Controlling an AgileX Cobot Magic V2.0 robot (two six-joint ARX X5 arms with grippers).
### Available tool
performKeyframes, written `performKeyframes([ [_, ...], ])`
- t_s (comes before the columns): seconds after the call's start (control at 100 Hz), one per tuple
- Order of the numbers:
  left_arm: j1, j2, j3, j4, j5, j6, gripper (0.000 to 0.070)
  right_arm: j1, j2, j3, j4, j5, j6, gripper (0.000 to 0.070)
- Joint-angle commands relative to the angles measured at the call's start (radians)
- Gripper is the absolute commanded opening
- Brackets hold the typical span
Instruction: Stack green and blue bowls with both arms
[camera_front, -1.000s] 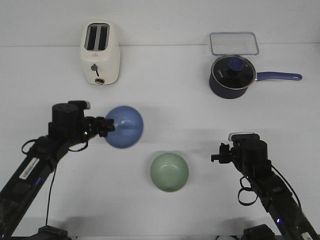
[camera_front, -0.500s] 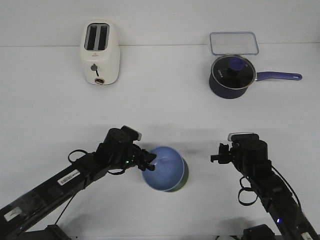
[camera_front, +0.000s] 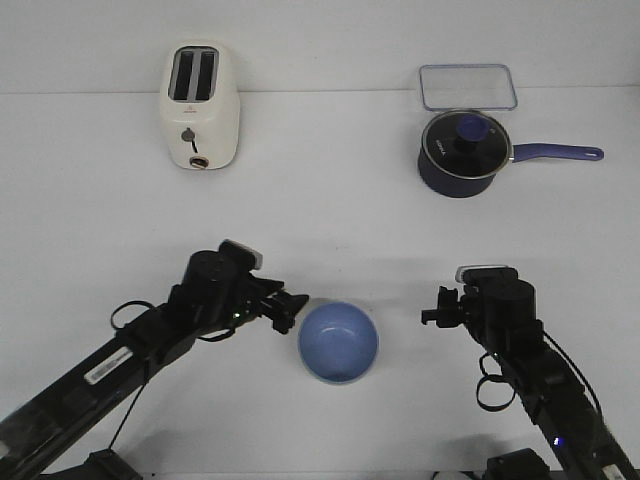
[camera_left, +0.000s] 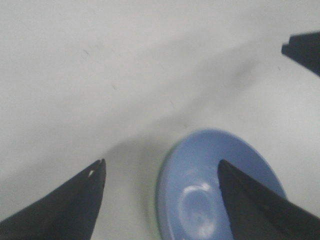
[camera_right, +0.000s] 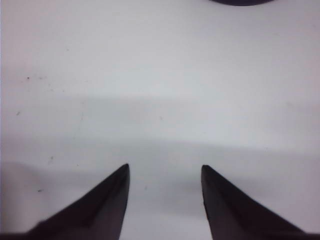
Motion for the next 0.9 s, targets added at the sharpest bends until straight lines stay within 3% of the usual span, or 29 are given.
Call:
performKeyframes([
  [0.0, 0.032, -0.063, 0.012, -0.021, -0.099, 0.065, 0.0318, -0.002, -0.01, 0.007, 0.01, -0.001, -0.01, 0.0226],
  [0.04, 0.056, -0.103, 0.012, -0.039, -0.174, 0.08, 0.0199, -0.001, -0.024, 0.007, 0.011, -0.001, -0.011, 0.0147],
  [0.07, 0.079, -0.14, 0.012, -0.058, -0.251, 0.097, 0.0051, -0.001, -0.039, 0.006, 0.013, -0.002, -0.012, 0.0059],
  [0.09, 0.089, -0.157, 0.012, -0.067, -0.281, 0.105, 0.0, -0.001, -0.051, 0.006, 0.014, -0.001, -0.012, 0.0],
  [0.17, 0.146, -0.237, 0.012, -0.12, -0.41, 0.145, 0.0013, -0.001, -0.118, -0.012, 0.043, -0.001, -0.012, 0.0],
  [0.24, 0.198, -0.306, 0.001, -0.146, -0.457, 0.182, 0.0013, -0.001, -0.2, -0.049, 0.089, 0.002, -0.014, 0.0],
  [0.33, 0.267, -0.433, -0.083, -0.087, -0.46, 0.229, 0.0013, -0.001, -0.33, -0.129, 0.175, 0.0, -0.052, 0.0],
  [0.56, 0.381, -0.808, -0.472, 0.203, -0.46, 0.238, 0.0013, -0.001, -0.635, -0.32, 0.364, 0.035, -0.103, 0.0],
  [0.67, 0.407, -0.901, -0.533, 0.227, -0.46, 0.226, 0.0014, -0.001, -0.663, -0.327, 0.381, 0.09, -0.107, 0.0],
  [0.89, 0.41, -0.966, -0.533, 0.23, -0.46, 0.227, 0.0015, -0.001, -0.669, -0.327, 0.385, 0.099, -0.106, 0.0],
])
